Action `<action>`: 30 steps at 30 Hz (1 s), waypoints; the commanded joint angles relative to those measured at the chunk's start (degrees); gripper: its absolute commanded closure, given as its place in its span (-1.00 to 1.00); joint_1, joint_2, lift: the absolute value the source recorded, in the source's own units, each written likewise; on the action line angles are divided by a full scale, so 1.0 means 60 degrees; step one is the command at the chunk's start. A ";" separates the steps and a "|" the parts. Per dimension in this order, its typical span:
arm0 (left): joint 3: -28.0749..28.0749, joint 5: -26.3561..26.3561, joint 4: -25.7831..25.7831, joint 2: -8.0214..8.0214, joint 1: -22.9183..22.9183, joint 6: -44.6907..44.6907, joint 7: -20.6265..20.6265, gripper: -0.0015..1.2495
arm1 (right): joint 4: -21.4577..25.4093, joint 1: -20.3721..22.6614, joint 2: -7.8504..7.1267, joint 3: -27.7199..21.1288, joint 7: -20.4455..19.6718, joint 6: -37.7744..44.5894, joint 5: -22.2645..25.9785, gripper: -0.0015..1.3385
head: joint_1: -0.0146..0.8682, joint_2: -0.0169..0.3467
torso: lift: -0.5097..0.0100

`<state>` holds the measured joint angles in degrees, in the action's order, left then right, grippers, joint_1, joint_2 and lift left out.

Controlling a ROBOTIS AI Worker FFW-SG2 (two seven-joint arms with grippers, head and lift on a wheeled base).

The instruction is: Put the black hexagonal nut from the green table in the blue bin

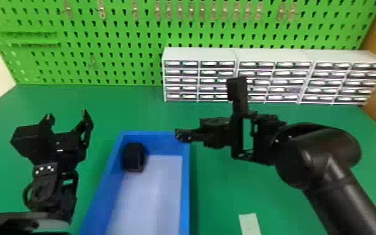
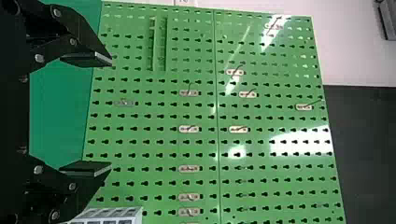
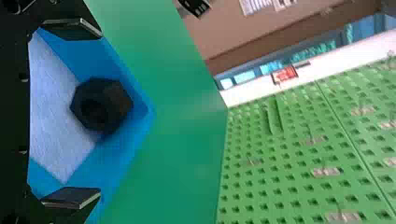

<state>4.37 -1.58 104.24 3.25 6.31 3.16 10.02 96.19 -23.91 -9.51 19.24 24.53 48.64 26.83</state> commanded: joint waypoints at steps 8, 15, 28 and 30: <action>-0.0098 0.0044 -0.0029 0.0000 -0.0070 -0.0044 0.0000 -0.26 | 0.0141 0.0089 0.0326 -0.1405 0.0028 -0.0738 -0.0913 -0.82 | 0.52 -0.59 | 0.59; -0.0244 0.0073 -0.0088 0.0000 -0.0158 -0.0088 0.0000 -0.26 | 0.0082 0.0148 0.0428 -0.1801 0.0028 -0.1309 -0.1674 -0.83 | 0.52 -0.59 | 0.59; -0.0288 0.0029 -0.0088 0.0000 -0.0158 -0.0102 0.0000 -0.26 | -0.0475 0.0617 0.0692 -0.2460 -0.0338 -0.3111 -0.2011 -0.82 | 0.52 -0.59 | 0.59; -0.0303 0.0044 -0.0088 0.0000 -0.0143 -0.0102 0.0000 -0.26 | -0.0504 0.0748 0.0736 -0.2504 -0.0514 -0.3360 -0.2026 -0.82 | 0.52 -0.59 | 0.59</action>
<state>2.66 -1.32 103.68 3.25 5.36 2.55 10.02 93.66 -20.73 -5.58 4.91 22.70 31.33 14.81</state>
